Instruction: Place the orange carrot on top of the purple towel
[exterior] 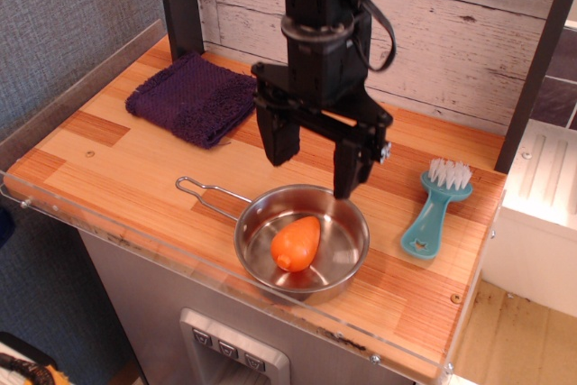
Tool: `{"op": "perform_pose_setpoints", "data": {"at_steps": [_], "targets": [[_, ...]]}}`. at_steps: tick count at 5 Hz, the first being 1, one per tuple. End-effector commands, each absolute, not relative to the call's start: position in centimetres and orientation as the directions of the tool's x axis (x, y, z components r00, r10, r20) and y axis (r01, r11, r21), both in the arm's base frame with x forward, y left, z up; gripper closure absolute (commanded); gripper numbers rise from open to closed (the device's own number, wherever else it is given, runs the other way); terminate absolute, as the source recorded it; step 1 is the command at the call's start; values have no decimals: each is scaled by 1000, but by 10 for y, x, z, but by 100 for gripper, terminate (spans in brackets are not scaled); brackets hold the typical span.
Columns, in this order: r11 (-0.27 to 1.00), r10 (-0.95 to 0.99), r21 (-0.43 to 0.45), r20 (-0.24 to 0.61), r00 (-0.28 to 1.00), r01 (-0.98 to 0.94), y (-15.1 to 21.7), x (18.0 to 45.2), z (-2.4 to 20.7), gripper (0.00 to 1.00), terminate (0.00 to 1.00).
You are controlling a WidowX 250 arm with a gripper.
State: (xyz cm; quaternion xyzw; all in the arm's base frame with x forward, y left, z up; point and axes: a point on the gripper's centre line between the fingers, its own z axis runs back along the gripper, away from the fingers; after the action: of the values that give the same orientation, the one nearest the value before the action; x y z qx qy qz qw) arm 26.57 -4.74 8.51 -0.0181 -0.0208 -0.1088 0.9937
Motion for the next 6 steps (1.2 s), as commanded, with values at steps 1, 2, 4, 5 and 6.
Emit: {"op": "perform_pose_setpoints", "data": {"at_steps": [1, 2, 4, 5, 6], "targets": [[981, -191, 33, 14, 981, 191, -43, 252, 57, 0, 0], [981, -187, 61, 3, 982, 187, -42, 249, 43, 0, 0], [979, -185, 84, 7, 983, 184, -46, 245, 26, 0, 0], [977, -195, 89, 19, 981, 193, -50, 244, 25, 0, 0], [971, -225, 87, 36, 974, 221, -54, 244, 28, 100, 0]]}}
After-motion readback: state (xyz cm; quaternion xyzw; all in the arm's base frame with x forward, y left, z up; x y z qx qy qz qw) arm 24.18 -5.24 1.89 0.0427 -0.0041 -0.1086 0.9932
